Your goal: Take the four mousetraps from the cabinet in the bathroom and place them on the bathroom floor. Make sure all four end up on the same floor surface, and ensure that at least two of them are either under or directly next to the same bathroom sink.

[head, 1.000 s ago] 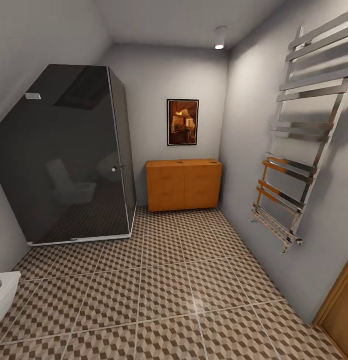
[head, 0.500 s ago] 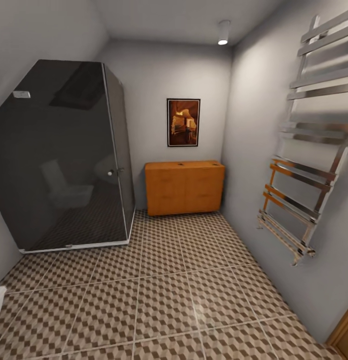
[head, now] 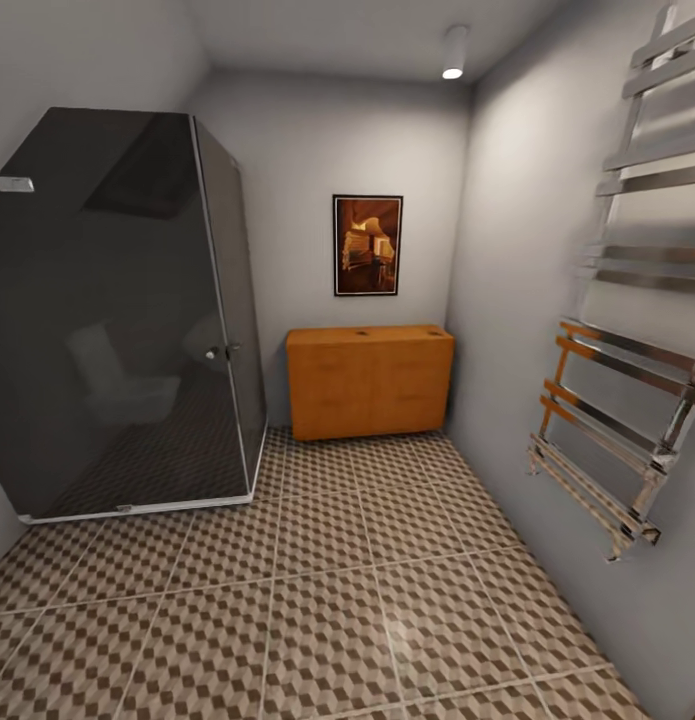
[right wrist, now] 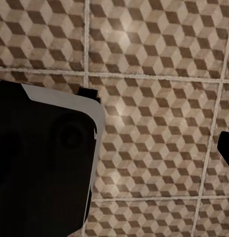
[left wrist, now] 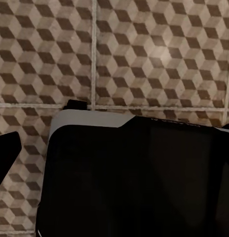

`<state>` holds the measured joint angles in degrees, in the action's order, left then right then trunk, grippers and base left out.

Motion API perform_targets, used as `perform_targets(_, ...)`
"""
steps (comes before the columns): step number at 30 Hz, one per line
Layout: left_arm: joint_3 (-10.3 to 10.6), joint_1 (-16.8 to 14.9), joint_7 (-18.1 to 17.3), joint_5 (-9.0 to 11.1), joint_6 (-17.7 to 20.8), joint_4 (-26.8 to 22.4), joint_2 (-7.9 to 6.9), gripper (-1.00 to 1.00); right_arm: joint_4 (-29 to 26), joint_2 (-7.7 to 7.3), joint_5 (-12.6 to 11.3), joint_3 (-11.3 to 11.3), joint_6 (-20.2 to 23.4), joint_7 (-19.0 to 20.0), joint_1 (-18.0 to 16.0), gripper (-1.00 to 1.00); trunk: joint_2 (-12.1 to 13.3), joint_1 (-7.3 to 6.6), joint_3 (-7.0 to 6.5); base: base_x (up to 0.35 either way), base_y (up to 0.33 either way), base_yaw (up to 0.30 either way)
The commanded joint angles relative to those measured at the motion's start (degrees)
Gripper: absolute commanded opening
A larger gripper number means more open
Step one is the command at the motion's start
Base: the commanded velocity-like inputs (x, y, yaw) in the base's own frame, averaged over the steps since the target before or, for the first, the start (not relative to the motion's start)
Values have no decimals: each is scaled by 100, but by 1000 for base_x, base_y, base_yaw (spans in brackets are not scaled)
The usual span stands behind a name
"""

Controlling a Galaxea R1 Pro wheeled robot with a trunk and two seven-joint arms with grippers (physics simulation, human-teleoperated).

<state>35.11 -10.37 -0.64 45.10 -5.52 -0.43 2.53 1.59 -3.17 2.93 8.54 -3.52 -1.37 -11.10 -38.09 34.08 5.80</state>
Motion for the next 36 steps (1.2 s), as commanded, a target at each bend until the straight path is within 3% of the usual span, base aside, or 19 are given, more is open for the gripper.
perform_targets(1,48,-6,-7,51,-20,8,2,100,17,7,25,17,-28,-30,-11,100,-7,5,9,322,0,0)
perform_targets(36,48,-7,-7,60,-28,8,2,100,17,12,33,13,-32,-56,-11,100,-7,5,9,322,0,0)
